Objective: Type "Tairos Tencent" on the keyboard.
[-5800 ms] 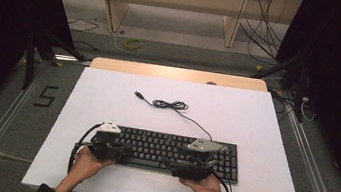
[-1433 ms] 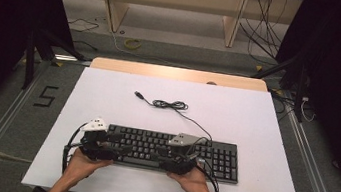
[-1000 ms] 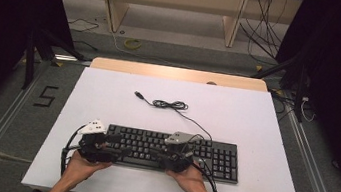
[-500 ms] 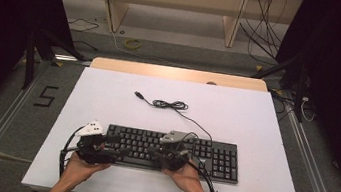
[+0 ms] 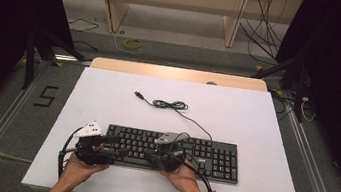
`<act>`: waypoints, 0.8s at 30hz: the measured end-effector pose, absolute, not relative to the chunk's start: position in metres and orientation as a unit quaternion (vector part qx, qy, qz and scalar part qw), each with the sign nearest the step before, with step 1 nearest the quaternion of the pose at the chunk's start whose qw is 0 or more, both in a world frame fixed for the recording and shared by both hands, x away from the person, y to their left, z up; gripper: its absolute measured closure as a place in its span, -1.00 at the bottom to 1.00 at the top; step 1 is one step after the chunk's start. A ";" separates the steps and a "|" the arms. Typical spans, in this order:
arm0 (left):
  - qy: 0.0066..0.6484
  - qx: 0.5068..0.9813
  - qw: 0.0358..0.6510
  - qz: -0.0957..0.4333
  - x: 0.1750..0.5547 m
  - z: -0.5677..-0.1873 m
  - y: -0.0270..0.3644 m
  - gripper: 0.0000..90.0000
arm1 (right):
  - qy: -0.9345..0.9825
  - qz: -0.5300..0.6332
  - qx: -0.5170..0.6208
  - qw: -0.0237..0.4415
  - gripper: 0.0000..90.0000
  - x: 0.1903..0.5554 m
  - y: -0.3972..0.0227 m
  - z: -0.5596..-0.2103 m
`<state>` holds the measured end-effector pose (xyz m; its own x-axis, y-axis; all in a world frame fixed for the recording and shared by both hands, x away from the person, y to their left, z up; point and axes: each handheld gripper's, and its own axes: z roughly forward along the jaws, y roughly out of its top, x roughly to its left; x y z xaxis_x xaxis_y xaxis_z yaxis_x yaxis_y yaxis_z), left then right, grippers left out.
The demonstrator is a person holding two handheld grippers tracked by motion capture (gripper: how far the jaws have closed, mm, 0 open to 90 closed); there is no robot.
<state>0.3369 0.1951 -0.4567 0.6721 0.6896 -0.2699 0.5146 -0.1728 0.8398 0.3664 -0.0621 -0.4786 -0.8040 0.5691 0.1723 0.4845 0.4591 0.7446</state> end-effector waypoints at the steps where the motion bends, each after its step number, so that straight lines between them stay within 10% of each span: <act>1: 0.395 0.761 0.507 0.086 0.337 -0.457 0.195 -0.33 | 0.853 0.418 0.309 0.051 0.99 0.366 -0.062 -0.479; 24: 0.397 0.762 0.504 0.088 0.337 -0.457 0.196 -0.33 | 0.860 0.403 0.307 0.057 1.00 0.366 -0.060 -0.485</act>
